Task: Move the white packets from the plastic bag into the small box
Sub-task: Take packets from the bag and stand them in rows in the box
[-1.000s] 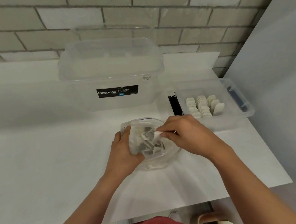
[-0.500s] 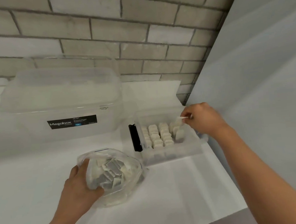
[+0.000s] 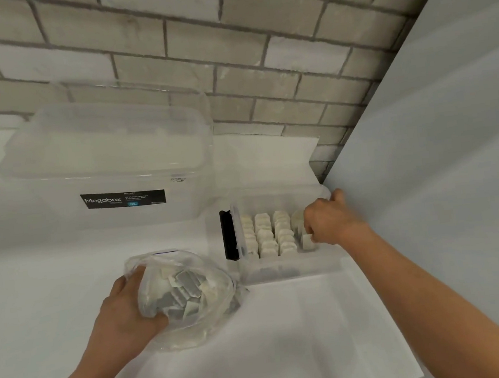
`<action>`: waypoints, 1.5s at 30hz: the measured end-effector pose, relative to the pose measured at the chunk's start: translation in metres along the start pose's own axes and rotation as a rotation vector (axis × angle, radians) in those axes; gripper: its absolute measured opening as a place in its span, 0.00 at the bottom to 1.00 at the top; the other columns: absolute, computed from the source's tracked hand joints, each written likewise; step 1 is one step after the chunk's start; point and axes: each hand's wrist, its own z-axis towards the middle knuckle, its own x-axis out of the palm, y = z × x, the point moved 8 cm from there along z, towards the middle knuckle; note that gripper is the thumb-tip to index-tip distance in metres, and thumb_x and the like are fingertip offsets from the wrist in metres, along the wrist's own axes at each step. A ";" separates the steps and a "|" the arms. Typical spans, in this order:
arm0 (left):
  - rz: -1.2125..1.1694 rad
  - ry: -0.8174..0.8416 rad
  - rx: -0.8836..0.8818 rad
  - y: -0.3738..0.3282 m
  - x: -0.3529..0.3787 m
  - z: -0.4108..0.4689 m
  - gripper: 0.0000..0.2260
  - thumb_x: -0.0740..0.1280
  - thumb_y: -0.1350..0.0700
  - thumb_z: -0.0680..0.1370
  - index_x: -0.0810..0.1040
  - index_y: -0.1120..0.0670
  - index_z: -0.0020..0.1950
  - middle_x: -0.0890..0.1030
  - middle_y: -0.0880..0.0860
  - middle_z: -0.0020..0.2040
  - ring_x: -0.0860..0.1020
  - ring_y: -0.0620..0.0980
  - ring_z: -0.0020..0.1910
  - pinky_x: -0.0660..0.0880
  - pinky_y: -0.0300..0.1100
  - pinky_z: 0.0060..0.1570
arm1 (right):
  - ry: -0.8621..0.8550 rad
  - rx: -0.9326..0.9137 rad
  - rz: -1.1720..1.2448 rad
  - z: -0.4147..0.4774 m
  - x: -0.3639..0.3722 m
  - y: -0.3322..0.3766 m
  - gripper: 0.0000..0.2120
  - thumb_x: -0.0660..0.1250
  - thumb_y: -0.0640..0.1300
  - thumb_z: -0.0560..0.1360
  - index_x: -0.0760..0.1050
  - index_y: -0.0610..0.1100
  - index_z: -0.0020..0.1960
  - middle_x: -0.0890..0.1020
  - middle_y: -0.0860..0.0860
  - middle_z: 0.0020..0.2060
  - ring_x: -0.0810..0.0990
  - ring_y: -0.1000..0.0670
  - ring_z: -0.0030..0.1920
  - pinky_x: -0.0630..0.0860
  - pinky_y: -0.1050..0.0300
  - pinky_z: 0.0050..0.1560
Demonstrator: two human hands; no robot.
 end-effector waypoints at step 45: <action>0.191 0.114 0.375 -0.006 -0.016 -0.020 0.29 0.68 0.63 0.72 0.73 0.40 0.69 0.61 0.52 0.74 0.61 0.53 0.68 0.75 0.46 0.53 | -0.256 -0.021 0.744 -0.089 -0.058 0.227 0.07 0.71 0.44 0.77 0.84 0.47 0.54 0.81 0.49 0.54 0.82 0.43 0.51 0.78 0.49 0.48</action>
